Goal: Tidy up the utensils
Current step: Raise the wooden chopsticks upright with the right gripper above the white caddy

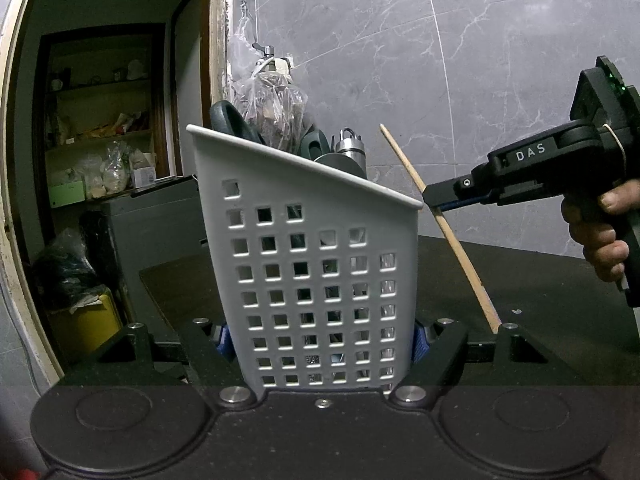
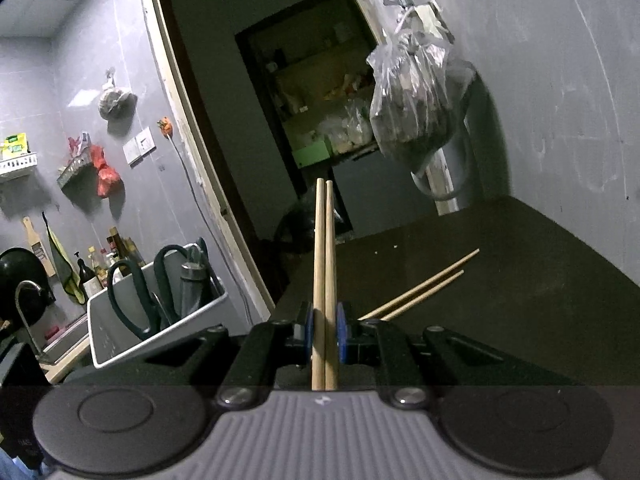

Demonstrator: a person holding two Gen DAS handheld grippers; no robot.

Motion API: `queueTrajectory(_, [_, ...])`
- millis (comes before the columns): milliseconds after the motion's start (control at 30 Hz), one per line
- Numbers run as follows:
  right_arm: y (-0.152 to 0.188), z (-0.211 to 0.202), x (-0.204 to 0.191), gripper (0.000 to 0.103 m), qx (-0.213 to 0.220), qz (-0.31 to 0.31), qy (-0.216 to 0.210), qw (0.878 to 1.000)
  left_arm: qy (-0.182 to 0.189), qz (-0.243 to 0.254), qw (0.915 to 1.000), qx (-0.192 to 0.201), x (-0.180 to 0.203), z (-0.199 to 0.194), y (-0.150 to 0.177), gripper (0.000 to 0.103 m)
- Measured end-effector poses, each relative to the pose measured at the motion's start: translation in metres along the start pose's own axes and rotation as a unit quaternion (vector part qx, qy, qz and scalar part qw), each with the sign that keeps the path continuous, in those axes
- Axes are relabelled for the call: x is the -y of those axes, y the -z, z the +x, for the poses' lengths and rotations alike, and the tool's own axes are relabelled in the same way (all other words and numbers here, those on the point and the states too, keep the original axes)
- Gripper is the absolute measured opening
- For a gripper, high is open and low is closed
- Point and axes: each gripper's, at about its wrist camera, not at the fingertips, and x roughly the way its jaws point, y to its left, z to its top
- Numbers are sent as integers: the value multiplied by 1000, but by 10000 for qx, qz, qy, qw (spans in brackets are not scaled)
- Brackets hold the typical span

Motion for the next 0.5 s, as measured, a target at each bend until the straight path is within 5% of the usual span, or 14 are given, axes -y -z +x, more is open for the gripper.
queueTrajectory(500, [-4,-15,-7,13,475,-87,-95,9988,0,6,10000,-2,0,0,0,77])
